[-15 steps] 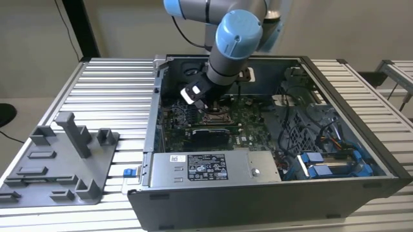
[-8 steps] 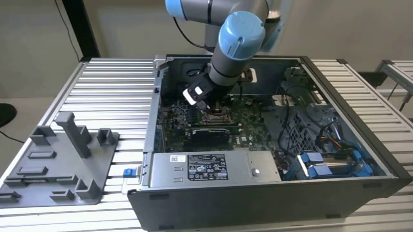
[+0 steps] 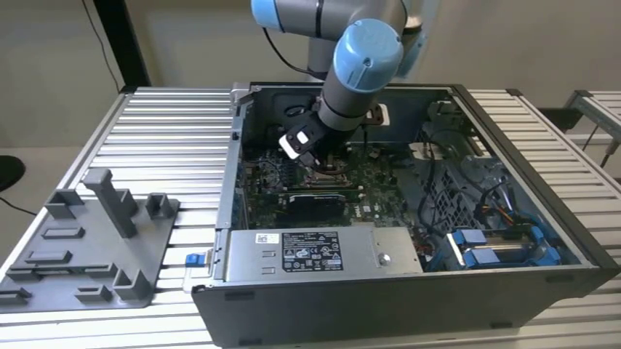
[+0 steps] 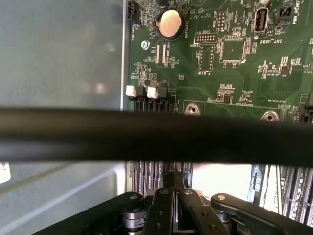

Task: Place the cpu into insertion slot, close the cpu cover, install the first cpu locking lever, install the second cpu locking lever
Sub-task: 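Install the second cpu locking lever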

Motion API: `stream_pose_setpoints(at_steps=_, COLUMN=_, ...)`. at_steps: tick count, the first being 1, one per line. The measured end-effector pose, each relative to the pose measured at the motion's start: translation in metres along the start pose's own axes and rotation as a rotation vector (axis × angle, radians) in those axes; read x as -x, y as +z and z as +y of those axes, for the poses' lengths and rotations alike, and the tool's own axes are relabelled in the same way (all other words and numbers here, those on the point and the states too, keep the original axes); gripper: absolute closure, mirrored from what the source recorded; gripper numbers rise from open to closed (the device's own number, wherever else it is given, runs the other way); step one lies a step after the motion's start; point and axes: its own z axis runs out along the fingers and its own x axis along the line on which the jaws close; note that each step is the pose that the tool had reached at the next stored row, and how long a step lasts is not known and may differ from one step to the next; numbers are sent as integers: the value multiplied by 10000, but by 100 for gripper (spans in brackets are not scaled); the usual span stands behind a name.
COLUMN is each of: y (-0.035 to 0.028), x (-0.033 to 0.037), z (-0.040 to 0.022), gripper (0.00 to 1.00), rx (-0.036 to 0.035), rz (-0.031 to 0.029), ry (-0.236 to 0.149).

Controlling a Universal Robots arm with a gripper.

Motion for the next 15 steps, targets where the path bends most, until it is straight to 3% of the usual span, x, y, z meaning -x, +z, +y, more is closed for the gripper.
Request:
stream_pose_setpoints(at_steps=11, y=7, x=13, z=116, gripper=100, rx=-7, rz=-15, ry=4)
stream_pose_setpoints(at_steps=15, y=4, x=13, z=124, gripper=100, rx=-15, rz=-18, ry=15)
